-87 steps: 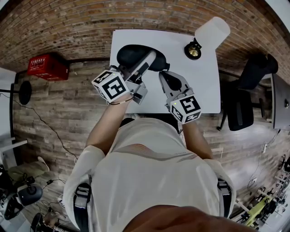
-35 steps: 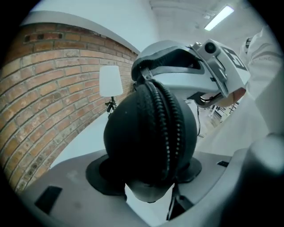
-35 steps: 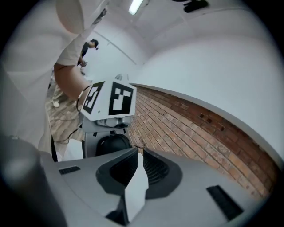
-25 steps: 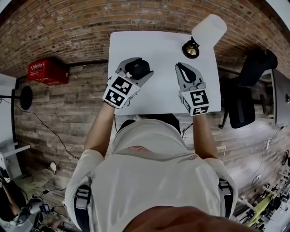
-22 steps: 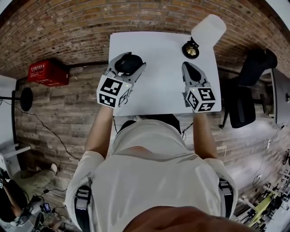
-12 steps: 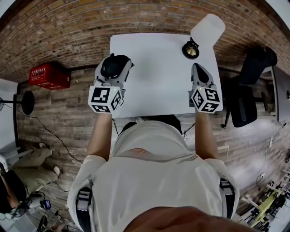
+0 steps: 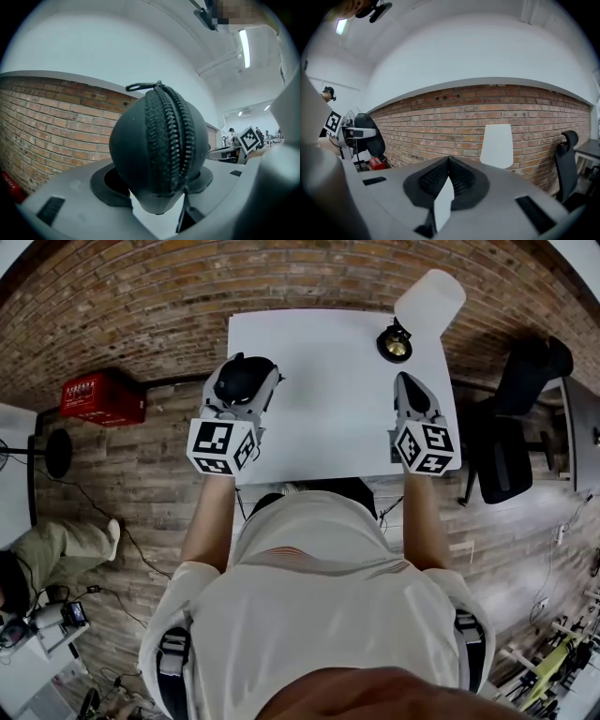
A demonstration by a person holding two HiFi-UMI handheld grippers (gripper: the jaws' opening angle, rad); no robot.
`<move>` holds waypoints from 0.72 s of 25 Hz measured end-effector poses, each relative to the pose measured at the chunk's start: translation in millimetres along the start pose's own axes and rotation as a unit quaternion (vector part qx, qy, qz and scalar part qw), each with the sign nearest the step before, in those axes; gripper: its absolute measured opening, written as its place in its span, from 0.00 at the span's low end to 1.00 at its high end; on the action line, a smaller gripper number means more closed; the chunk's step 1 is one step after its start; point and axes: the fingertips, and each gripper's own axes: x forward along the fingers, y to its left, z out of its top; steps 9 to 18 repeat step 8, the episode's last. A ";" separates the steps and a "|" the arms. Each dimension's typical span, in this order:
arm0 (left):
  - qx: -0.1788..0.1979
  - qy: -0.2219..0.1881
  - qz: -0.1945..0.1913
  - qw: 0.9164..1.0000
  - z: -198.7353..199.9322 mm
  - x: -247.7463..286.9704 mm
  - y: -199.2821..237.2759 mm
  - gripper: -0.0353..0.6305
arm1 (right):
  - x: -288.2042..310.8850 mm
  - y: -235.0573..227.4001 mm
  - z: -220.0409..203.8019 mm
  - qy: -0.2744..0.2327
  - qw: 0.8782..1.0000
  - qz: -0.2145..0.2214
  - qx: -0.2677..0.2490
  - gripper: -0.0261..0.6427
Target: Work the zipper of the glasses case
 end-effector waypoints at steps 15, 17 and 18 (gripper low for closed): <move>0.002 0.000 -0.010 1.000 -0.1 1.2 -8.6 0.45 | -3.1 0.5 4.2 -0.004 1.000 0.005 -0.008 0.12; 0.002 0.000 -0.010 1.000 -0.1 1.2 -8.6 0.45 | -3.1 0.5 4.2 -0.004 1.000 0.005 -0.008 0.12; 0.002 0.000 -0.010 1.000 -0.1 1.2 -8.6 0.45 | -3.1 0.5 4.2 -0.004 1.000 0.005 -0.008 0.12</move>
